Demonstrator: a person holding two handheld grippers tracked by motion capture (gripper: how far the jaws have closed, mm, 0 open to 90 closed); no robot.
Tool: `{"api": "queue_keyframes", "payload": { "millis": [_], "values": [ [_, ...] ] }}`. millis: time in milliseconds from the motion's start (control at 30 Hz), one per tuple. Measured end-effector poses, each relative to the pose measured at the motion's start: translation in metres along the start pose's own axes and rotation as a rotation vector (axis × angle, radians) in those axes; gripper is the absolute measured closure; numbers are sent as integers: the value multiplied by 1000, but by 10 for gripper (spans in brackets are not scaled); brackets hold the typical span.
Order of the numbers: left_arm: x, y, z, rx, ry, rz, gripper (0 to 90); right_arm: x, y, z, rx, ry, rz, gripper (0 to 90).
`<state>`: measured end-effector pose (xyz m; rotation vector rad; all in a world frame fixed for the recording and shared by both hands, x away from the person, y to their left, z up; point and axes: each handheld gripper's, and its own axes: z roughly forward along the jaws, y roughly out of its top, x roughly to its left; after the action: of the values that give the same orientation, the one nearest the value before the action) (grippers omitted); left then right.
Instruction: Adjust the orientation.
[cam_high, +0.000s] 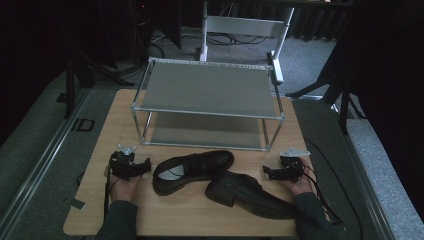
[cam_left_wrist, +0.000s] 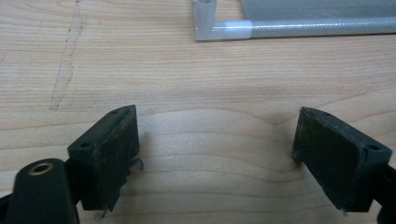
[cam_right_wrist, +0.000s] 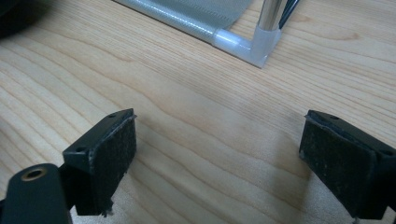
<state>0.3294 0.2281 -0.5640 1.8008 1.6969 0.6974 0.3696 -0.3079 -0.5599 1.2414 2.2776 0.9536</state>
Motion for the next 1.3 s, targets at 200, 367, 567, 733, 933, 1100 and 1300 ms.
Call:
{"api": "queue_keyframes", "payload": {
  "millis": [200, 367, 567, 733, 933, 1100, 1300],
  "values": [
    [7, 4, -4, 14, -34, 28, 308, 0, 0, 0, 0, 0, 1, 109],
    [14, 9, -17, -6, -129, 15, 483, 0, 0, 0, 0, 0, 1, 109],
    [5, 22, -46, -80, -222, 83, 529, 0, 0, 0, 0, 0, 1, 109],
    [-4, 30, -65, -110, -307, 127, 551, 0, 0, 0, 0, 0, 1, 109],
    [-26, 36, -78, -109, -386, 244, 592, 0, 0, 0, 0, 0, 1, 109],
    [-44, 42, -78, -90, -445, 319, 622, 0, 0, 0, 0, 0, 1, 109],
    [-61, 47, -66, -37, -487, 399, 654, 0, 0, 0, 0, 0, 2, 109]
  ]
}}
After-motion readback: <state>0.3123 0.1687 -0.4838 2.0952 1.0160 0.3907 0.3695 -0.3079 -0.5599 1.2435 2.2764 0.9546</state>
